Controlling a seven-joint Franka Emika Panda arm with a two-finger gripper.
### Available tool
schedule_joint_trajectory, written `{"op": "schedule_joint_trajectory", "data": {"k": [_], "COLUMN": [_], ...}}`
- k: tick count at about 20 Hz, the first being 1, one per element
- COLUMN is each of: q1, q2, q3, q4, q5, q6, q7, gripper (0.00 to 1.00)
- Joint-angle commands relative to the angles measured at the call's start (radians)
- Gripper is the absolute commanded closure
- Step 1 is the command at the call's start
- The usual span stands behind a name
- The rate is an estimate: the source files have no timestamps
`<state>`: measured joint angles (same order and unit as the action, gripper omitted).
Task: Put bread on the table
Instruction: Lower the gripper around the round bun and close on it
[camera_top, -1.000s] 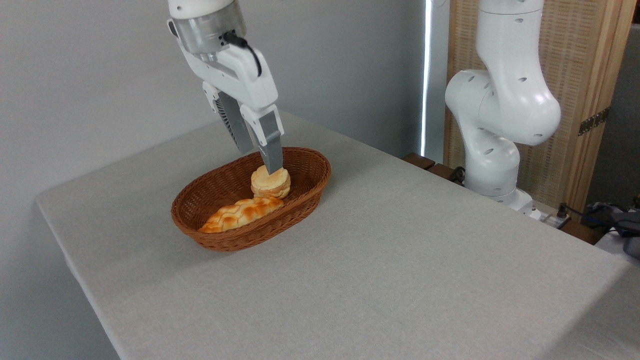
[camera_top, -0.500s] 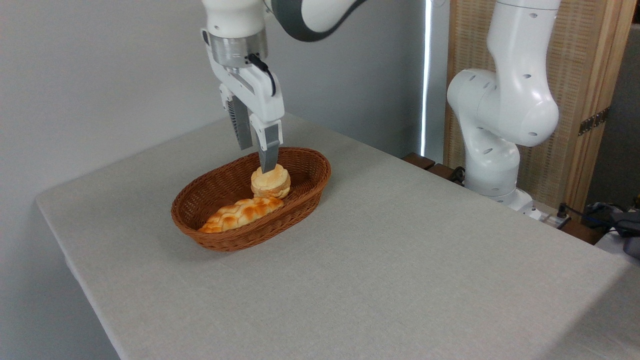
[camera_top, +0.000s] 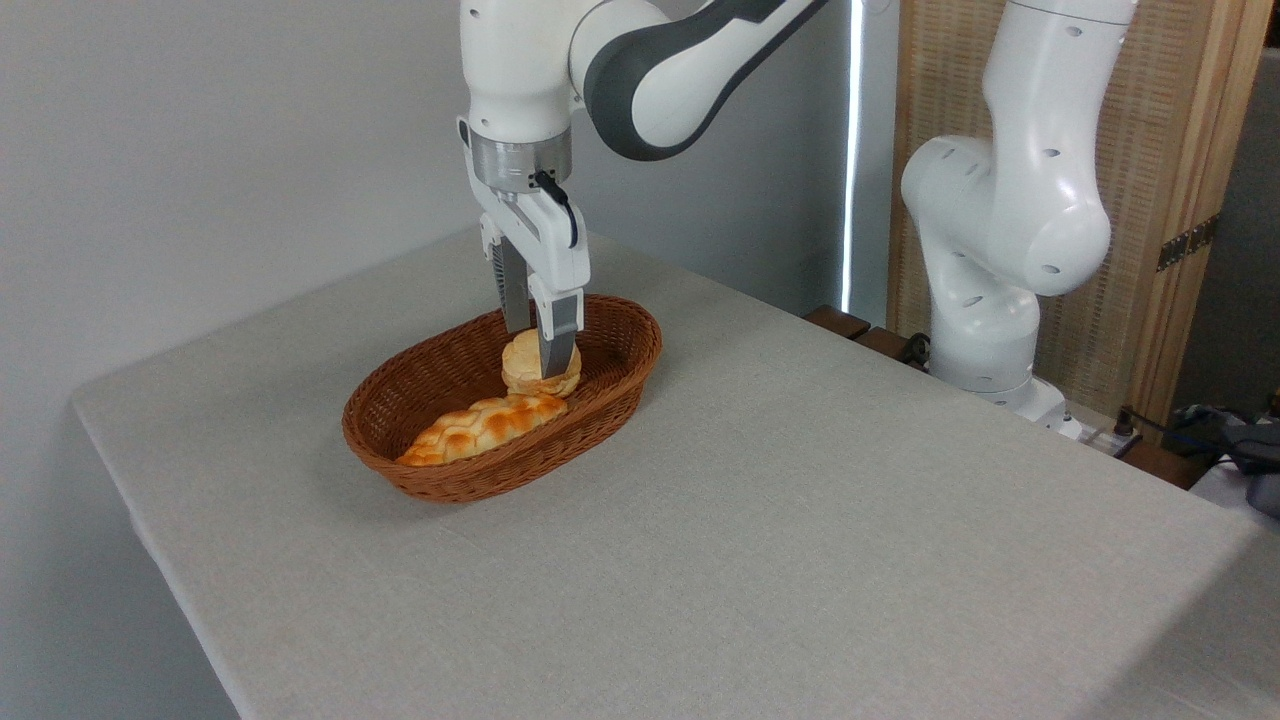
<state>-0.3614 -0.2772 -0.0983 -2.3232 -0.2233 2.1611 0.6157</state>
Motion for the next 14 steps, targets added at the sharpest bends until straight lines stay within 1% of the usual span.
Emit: {"op": "schedule_joint_trajectory", "data": {"k": [1, 6, 11, 14], "q1": [-0.004, -0.007, -0.007, -0.007], "q2": [-0.019, 0.01, 0.019, 0.018], "q3": [-0.012, -0.041, -0.043, -0.044], "q4": [-0.019, -0.021, -0.021, -0.021], "q5": [-0.054, -0.044, -0.034, 0.03], "q6": [0.039, 0.039, 0.04, 0.04], "q7": [-0.001, -0.001, 0.006, 0.009], "gripper": [0.0, 0.0, 0.0, 0.0]}}
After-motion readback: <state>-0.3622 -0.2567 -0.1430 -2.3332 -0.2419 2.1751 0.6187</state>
